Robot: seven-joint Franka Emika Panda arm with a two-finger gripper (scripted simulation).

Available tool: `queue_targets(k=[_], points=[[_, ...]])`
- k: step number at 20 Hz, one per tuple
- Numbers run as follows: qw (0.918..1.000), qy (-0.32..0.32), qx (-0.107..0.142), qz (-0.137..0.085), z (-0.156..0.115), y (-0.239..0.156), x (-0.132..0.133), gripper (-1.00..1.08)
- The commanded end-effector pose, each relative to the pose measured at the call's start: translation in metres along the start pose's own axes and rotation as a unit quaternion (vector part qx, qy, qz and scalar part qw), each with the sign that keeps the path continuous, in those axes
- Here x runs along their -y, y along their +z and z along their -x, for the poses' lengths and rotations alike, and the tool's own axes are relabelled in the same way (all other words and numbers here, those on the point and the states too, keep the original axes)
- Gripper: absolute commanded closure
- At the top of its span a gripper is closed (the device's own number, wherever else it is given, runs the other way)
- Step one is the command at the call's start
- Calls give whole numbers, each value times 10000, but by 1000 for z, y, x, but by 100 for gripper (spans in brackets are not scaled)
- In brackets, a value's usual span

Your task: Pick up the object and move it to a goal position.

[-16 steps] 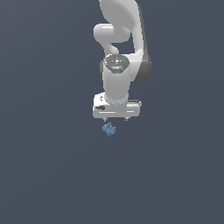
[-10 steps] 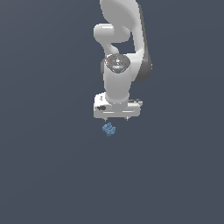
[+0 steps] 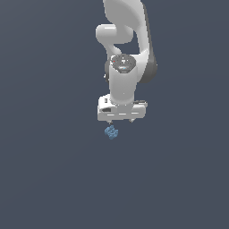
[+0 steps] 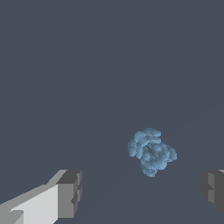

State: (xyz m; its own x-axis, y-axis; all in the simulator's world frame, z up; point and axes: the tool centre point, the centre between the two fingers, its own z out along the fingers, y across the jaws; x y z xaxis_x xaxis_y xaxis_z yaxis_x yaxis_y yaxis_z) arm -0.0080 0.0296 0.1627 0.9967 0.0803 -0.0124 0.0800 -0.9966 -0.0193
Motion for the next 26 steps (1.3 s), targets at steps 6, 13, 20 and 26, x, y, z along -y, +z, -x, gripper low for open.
queue_targets(k=[6,13,20,26], points=[[9997,-256,-3,14,1,6,-4,-92],[9966,-822,-9,41,4,18,-13,-92],[9861,-1659,-15,73,9,36,-25,-92],[9711,-2384,-20,94,14,52,-34,-92]])
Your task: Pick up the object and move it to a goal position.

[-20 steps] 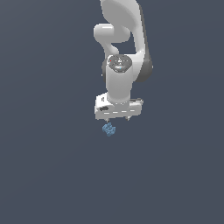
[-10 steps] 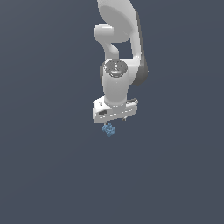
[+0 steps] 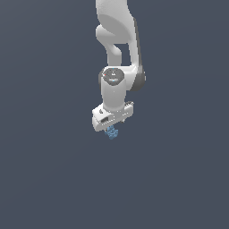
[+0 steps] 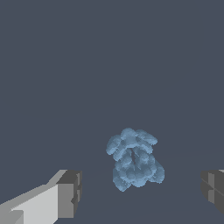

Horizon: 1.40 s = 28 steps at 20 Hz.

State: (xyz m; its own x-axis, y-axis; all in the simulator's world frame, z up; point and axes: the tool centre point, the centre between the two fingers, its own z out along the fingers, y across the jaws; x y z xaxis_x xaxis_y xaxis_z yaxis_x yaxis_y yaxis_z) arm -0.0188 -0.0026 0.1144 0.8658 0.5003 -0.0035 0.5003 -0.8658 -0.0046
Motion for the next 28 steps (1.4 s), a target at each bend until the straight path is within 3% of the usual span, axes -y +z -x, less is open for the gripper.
queue_targets(k=[1,12,21,28], points=[[9996,-296,-4,8,3,6,-2,-92],[9945,-1048,-14,23,12,21,-8,-92],[9938,-1107,-13,23,13,26,-8,-92],[9937,-1124,-14,24,14,55,-7,-92]])
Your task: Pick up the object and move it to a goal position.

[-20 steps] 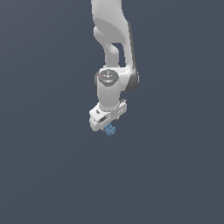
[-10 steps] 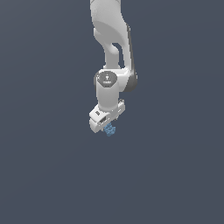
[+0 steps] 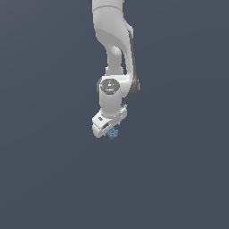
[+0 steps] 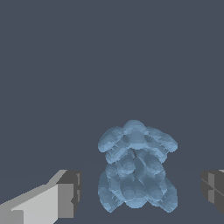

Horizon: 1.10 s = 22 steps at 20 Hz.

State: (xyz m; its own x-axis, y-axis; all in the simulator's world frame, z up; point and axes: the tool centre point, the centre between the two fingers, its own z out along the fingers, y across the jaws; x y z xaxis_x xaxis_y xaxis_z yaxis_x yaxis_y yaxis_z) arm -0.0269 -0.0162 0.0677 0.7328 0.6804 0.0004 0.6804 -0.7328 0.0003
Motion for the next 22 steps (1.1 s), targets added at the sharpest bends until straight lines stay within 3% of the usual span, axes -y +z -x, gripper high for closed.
queue_targets(k=[1,8,9,22], points=[[10000,-7,2,-3,0,13,1,-92],[10000,-12,2,-1,0,26,0,-92],[10000,-12,2,-1,0,26,0,108],[10000,-11,-1,3,0,23,-2,108]])
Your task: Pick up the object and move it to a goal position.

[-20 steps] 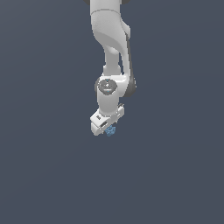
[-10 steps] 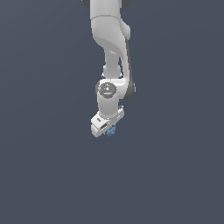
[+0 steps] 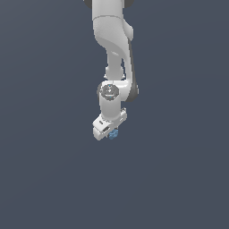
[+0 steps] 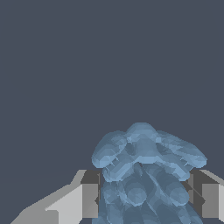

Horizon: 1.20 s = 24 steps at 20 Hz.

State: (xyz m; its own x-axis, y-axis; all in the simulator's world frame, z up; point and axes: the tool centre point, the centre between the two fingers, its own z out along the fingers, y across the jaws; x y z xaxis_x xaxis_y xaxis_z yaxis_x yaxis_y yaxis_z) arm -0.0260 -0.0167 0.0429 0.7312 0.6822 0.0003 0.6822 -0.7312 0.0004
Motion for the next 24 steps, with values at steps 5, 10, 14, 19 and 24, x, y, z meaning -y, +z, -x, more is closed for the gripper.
queue_targets(k=[5,10,14,19,24], points=[[10000,1,-2,2,0,-16,-10,108],[10000,-1,-4,-1,0,-42,-27,108],[10000,-1,-5,-3,0,-72,-45,108],[10000,-2,-7,-5,-1,-115,-73,108],[10000,-2,-7,-5,-1,-159,-101,108]])
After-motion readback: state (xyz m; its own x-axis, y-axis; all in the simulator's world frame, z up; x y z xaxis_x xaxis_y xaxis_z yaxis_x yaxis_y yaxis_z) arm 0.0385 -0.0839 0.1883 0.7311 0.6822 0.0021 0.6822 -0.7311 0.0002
